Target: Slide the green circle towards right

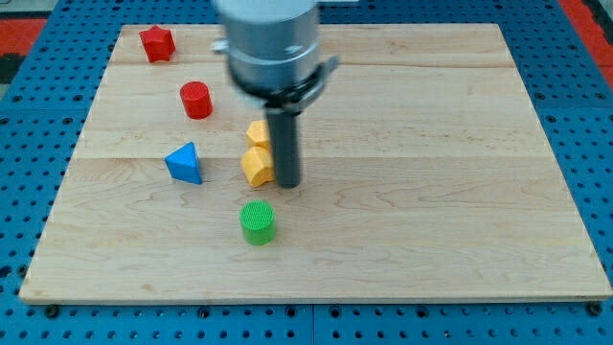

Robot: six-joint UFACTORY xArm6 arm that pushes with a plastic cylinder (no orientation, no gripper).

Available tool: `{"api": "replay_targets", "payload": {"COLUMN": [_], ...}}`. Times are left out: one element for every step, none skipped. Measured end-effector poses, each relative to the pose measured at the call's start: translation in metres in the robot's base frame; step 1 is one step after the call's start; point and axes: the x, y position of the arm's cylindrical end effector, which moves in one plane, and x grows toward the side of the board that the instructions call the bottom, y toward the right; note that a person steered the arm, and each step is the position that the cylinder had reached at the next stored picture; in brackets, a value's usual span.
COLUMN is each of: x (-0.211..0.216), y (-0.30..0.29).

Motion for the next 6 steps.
{"api": "replay_targets", "payload": {"x": [0.026,0.055,0.093,0.088,0.009,-0.056], "y": [-0.06,-0.121,-0.099,0.001,0.011,0.016]}}
